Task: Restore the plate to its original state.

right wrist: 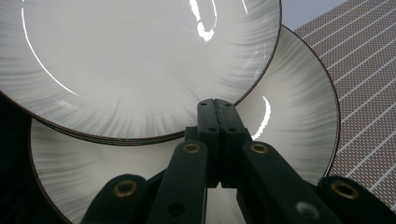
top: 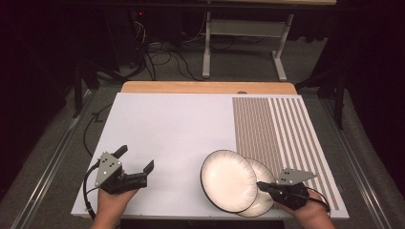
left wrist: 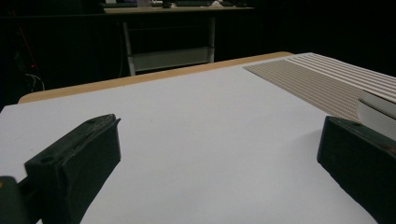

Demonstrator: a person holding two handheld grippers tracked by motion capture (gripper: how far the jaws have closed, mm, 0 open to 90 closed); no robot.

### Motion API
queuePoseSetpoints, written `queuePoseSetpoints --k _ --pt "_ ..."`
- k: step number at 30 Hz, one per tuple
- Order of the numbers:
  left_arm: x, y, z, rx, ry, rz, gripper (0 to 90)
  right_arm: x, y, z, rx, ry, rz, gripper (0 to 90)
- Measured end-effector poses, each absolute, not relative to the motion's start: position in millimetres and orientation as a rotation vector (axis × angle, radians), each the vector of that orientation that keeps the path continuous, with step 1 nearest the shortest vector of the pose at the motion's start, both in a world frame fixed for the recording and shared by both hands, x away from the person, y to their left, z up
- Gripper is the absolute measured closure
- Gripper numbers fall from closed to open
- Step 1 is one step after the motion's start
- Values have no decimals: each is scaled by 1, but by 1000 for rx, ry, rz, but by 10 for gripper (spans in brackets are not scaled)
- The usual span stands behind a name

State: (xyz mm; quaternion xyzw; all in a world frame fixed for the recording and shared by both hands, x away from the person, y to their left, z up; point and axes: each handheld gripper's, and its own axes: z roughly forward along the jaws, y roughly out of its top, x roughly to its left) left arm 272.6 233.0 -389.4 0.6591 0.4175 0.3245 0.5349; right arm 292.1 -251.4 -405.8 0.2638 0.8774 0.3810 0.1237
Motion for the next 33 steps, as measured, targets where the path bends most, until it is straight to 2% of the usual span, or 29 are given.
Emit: queuePoseSetpoints --k 33 --pt "272 234 -390 1564 989 768 1 293 -253 -406 768 2562 1122 900"
